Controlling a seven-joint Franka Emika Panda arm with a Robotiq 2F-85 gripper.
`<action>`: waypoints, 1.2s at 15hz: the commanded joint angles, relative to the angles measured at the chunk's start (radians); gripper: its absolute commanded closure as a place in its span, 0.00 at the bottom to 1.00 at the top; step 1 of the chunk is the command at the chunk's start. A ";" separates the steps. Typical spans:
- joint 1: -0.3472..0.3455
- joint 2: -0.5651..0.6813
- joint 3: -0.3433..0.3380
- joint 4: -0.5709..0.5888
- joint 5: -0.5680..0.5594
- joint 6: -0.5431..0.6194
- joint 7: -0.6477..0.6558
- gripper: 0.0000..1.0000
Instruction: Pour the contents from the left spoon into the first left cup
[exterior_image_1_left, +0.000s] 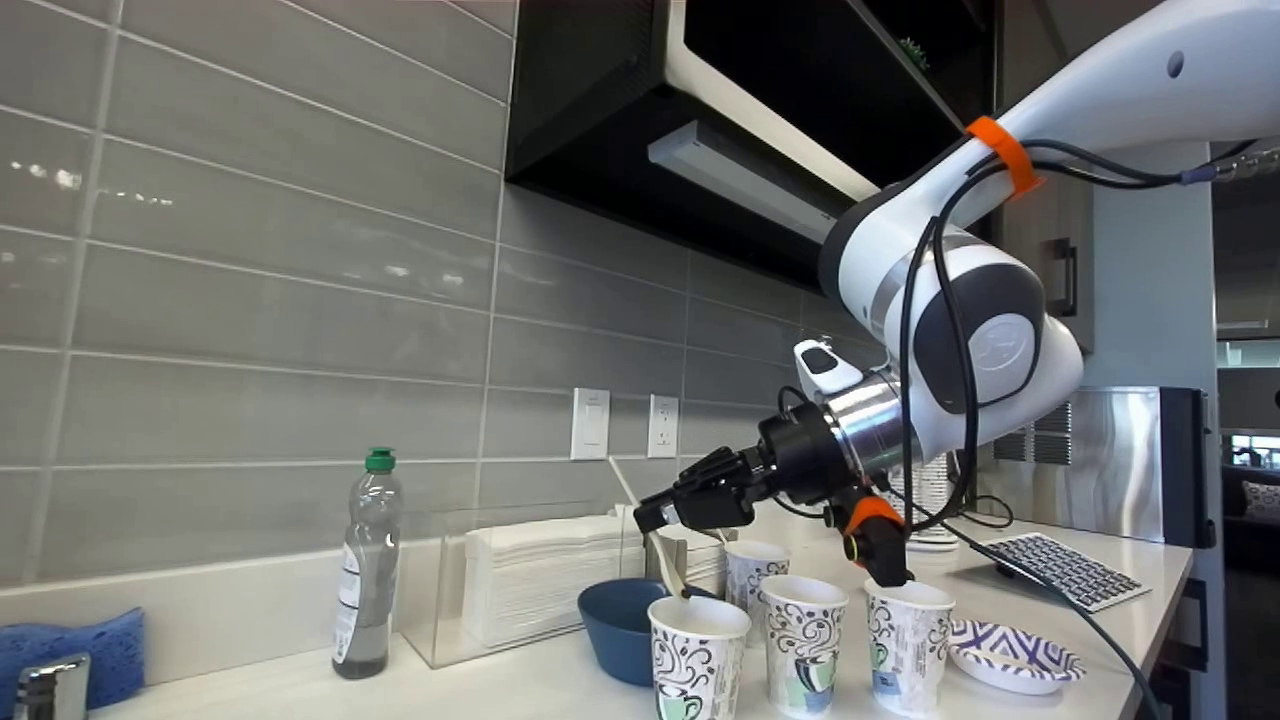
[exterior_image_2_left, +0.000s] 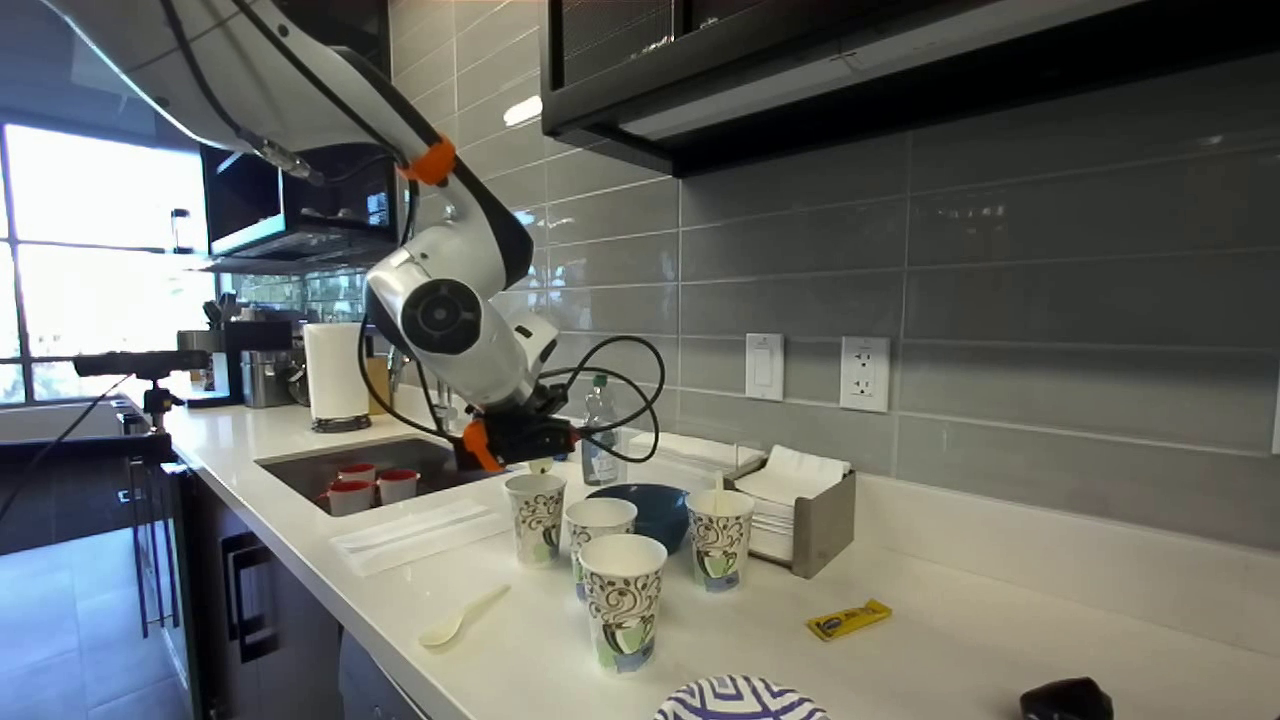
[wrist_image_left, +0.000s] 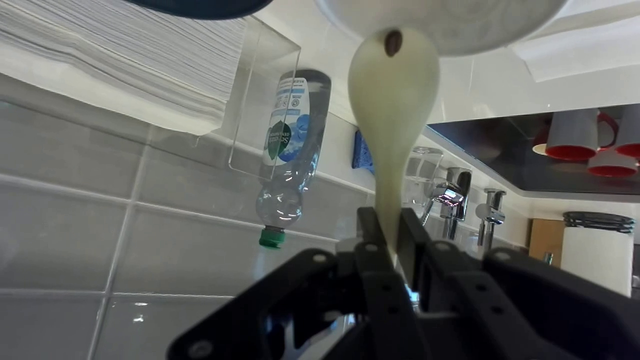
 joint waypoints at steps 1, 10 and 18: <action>-0.008 -0.050 -0.004 -0.046 0.058 -0.024 -0.069 0.97; -0.011 -0.105 -0.007 -0.097 0.103 -0.051 -0.133 0.97; -0.013 -0.140 -0.018 -0.139 0.118 -0.108 -0.170 0.97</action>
